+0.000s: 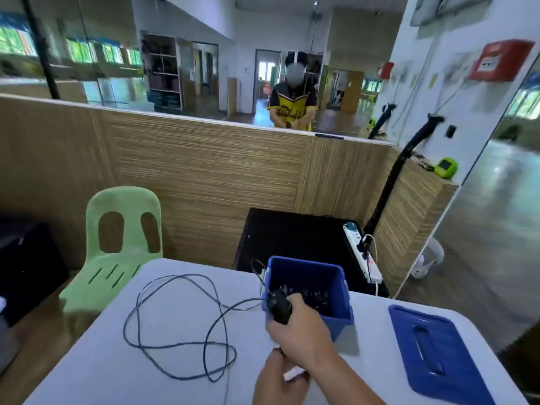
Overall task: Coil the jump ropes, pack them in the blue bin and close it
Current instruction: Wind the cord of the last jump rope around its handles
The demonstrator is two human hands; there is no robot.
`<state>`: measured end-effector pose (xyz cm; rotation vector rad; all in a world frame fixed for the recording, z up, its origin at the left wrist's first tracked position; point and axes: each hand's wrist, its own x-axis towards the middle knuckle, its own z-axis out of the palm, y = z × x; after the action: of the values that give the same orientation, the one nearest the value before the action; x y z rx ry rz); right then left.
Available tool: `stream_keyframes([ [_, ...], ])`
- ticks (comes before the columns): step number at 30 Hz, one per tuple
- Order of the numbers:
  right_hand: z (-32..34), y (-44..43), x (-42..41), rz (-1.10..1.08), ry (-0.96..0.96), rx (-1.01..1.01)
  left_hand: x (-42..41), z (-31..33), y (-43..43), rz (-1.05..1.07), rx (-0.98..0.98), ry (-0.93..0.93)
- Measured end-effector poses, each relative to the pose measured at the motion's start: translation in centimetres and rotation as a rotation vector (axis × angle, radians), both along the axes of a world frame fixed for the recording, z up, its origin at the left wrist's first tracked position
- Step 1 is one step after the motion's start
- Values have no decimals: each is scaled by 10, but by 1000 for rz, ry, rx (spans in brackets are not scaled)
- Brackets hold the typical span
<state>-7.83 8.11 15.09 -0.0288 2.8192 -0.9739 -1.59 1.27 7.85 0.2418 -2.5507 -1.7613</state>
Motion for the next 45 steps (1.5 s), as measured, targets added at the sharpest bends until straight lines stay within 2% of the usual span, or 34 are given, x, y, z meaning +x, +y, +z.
stream_keyframes([
  [2,6,23,6,71,92,122,21,16,2,35,1,-99],
  [3,9,34,8,114,153,186,34,25,0,13,1,-60],
  [6,28,62,13,255,321,400,46,58,-4,81,4,177],
  [9,50,84,17,396,564,518,43,92,-13,181,-98,568],
  [11,61,91,18,466,739,566,30,122,-20,176,-140,626],
  [13,74,97,21,528,855,619,17,142,-24,71,-174,575],
  [15,90,99,22,562,949,641,5,150,-28,-96,-188,406],
  [17,103,101,23,579,997,629,0,157,-26,-157,16,180],
  [22,126,104,24,578,996,676,18,173,-17,-351,388,-59],
  [26,137,107,31,555,1048,694,34,176,-9,-366,524,-117],
  [29,145,113,35,500,1011,676,41,182,-13,-354,494,-137],
  [31,155,121,39,468,943,553,41,184,-23,-405,417,-68],
  [33,163,129,46,454,867,315,42,189,-32,-473,387,18],
  [37,172,136,64,433,570,-173,49,201,-31,-502,403,93],
  [40,175,129,77,435,414,-482,56,208,-21,-504,434,132],
  [45,171,122,82,203,114,-1330,59,209,-9,-415,314,209],
])
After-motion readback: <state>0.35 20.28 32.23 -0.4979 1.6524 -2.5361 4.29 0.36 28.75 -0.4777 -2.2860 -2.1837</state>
